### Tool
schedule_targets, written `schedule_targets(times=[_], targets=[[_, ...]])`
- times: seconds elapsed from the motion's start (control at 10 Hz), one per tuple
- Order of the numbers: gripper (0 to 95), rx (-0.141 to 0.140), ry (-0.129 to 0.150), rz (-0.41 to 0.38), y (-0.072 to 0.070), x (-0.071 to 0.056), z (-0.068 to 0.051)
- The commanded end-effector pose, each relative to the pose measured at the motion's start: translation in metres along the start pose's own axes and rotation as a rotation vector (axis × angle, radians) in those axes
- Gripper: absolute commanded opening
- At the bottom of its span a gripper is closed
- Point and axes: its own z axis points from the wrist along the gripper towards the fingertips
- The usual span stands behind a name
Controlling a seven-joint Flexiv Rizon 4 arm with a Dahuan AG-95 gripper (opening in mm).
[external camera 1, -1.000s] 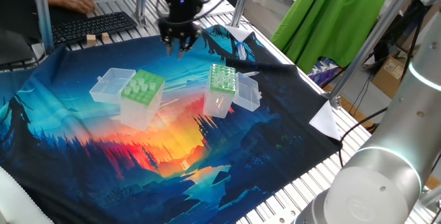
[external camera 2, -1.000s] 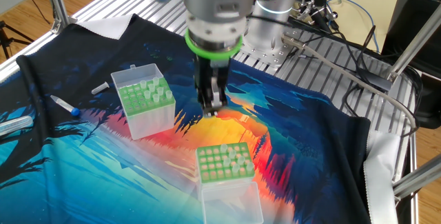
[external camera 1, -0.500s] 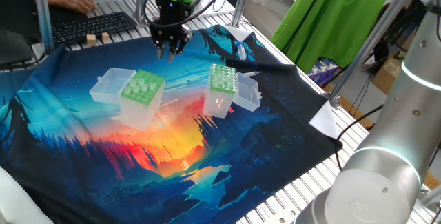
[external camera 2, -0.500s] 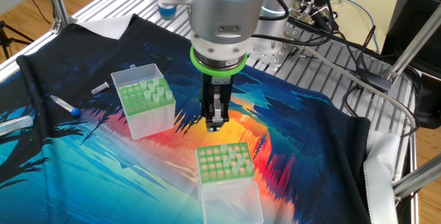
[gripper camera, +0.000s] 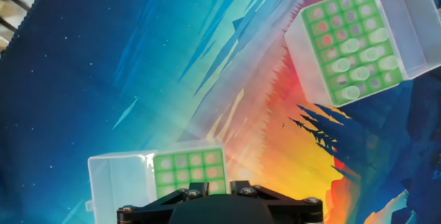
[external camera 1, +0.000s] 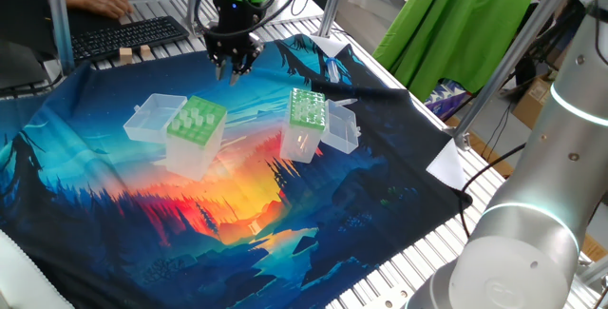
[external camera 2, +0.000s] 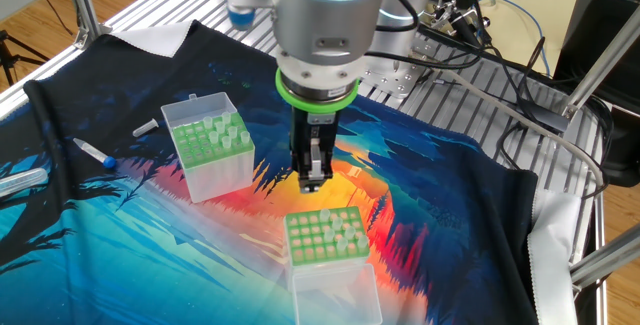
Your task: Transfer all large pipette tips from one holder to another
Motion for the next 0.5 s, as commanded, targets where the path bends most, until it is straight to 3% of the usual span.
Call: schedule_targets(times=[0.1,0.2,0.5], targets=[[0.0,0.029,-0.028,0.003,0.0014,-0.0006,0.0000],[0.0,0.035,-0.036,-0.003,0.0014,-0.0006,0.0000],[0.0,0.019,-0.012,-0.021,0.0014,-0.0006,0.0000]])
